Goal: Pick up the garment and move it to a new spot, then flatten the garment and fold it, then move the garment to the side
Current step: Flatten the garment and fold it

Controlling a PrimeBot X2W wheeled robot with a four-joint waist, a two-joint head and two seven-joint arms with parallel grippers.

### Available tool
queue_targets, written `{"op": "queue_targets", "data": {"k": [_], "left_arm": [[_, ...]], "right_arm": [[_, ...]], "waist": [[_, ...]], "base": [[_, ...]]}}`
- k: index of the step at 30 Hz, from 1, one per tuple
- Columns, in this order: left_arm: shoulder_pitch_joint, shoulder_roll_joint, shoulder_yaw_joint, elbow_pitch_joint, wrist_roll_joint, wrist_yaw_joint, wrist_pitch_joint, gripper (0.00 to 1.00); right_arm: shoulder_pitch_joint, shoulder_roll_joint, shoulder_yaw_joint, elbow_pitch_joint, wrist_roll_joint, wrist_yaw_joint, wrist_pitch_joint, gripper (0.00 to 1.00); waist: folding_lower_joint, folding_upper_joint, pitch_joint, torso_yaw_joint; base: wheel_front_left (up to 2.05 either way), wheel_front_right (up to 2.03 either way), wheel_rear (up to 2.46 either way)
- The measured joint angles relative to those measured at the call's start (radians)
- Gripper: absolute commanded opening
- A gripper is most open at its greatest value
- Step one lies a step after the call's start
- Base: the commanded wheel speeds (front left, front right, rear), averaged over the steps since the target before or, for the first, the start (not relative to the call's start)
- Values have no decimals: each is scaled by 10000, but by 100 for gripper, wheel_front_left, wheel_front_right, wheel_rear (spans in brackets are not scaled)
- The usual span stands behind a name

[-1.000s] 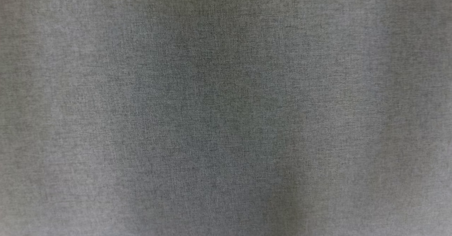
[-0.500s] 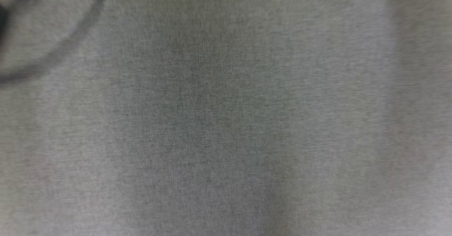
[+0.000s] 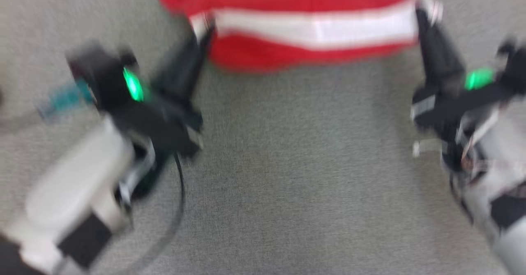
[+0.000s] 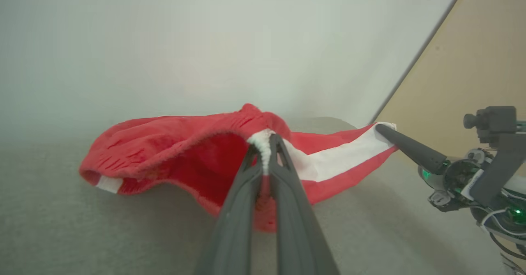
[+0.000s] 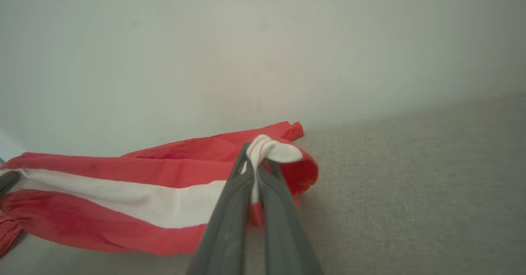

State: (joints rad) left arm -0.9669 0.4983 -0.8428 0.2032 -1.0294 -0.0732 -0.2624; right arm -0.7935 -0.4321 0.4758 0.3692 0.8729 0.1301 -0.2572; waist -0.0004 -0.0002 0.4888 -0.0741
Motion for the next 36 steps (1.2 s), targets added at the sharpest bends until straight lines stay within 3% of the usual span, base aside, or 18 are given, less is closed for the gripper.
{"op": "queue_targets", "data": {"k": [8, 15, 22, 31, 36], "left_arm": [[4187, -257, 1072, -1342, 894, 203, 0, 0], [6270, -777, 1363, -1239, 1701, 12, 0, 0], [8303, -1509, 2314, -1014, 2485, -165, 0, 0], [9624, -2025, 2677, -685, 3076, -428, 0, 0], [9909, -2127, 2717, -654, 3452, -504, 0, 0]], "right_arm": [[3726, 167, -832, -980, -52, 0, -29, 0], [5782, 405, -1607, -1204, -178, 2, 8, 0], [8040, 978, -2424, -1718, -560, 2, 236, 0], [10331, 1850, -3428, -2648, -1112, 2, 596, 0], [10800, 2274, -3860, -3170, -1292, 2, 865, 0]], "waist": [[0, -1, -1281, -39], [2, 0, -1923, 3], [2, 0, -2724, 122], [3, 1, -3330, 366], [3, 1, -3535, 519]], "base": [[0, 0, 0], [0, 0, 0], [0, 0, 0], [0, 0, 0], [0, 0, 0]]}}
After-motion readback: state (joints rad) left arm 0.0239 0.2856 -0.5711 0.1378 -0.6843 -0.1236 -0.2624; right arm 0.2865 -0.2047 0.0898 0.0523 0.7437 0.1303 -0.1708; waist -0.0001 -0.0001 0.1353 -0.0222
